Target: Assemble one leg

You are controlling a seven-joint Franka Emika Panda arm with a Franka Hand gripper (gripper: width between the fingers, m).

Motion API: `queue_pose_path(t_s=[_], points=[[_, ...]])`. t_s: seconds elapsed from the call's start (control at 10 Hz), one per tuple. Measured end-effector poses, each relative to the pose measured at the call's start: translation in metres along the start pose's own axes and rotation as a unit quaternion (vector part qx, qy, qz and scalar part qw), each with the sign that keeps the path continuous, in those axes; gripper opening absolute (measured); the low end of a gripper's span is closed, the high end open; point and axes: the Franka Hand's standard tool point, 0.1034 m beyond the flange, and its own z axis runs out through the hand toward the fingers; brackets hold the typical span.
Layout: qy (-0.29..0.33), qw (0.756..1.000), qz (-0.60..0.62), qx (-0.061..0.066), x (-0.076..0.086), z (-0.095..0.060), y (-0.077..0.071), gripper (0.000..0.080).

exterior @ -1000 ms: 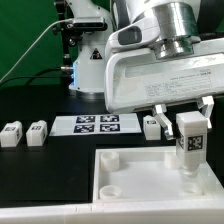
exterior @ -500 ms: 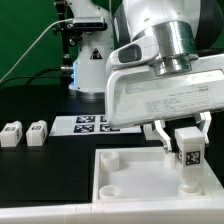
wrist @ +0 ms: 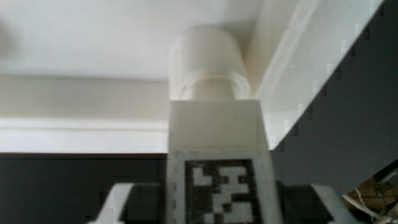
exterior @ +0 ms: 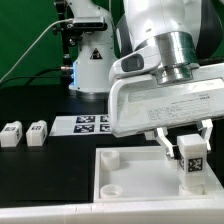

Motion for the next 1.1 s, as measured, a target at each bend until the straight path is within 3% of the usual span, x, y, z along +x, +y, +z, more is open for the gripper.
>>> queue_pose_path(t_s=[0.5,0.6,0.7,0.8,1.1], points=[[-0.003,1.0,0.005,-0.002,0.0007,0.0004,0.0002,0.0291],[-0.011,1.0,0.005,-0.001,-0.0029,0.0019,-0.0001,0.0357],[-0.011,1.0,0.005,-0.001,-0.0029,0.0019,0.0,0.0543],[-0.011,1.0,0.005,-0.001,-0.0031,0.002,0.0,0.0615],[-0.012,1.0,0.005,-0.001,-0.0034,0.0021,0.0001,0.0643]])
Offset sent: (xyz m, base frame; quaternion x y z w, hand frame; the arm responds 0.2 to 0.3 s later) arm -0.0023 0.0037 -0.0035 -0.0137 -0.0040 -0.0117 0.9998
